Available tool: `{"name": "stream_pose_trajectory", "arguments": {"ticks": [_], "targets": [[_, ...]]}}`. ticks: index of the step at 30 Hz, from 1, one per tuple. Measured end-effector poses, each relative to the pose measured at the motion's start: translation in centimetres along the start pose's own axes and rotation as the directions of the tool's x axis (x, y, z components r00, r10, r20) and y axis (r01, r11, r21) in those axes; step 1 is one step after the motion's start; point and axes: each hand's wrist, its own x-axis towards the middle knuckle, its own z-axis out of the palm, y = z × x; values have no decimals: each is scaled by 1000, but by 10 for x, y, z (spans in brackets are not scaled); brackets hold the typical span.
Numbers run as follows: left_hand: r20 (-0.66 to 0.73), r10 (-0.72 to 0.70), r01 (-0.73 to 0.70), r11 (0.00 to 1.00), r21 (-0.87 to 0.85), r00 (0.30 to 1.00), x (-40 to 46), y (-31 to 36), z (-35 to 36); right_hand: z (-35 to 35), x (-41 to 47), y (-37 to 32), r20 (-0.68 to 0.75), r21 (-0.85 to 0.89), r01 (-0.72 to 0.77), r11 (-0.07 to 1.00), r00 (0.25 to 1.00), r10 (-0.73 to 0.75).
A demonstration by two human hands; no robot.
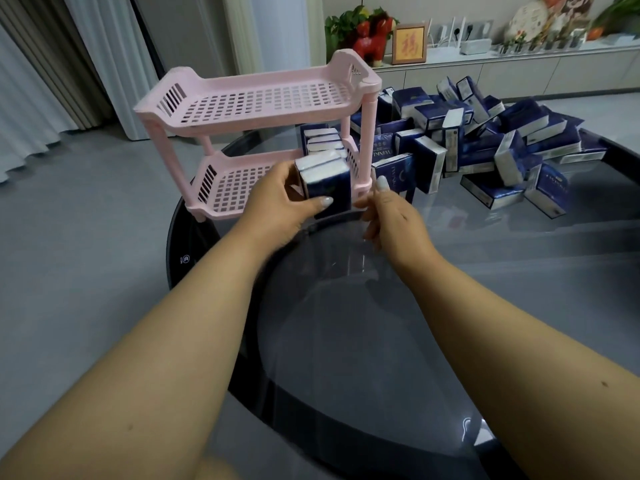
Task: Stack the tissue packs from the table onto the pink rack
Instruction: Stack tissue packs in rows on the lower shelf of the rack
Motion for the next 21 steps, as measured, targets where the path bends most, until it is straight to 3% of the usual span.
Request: {"name": "stream_pose_trajectory", "arguments": {"ticks": [21], "targets": [[28,-7,0,971,241,1000,43,5,8,2,4,11,-7,-28,51,998,999,-51]]}}
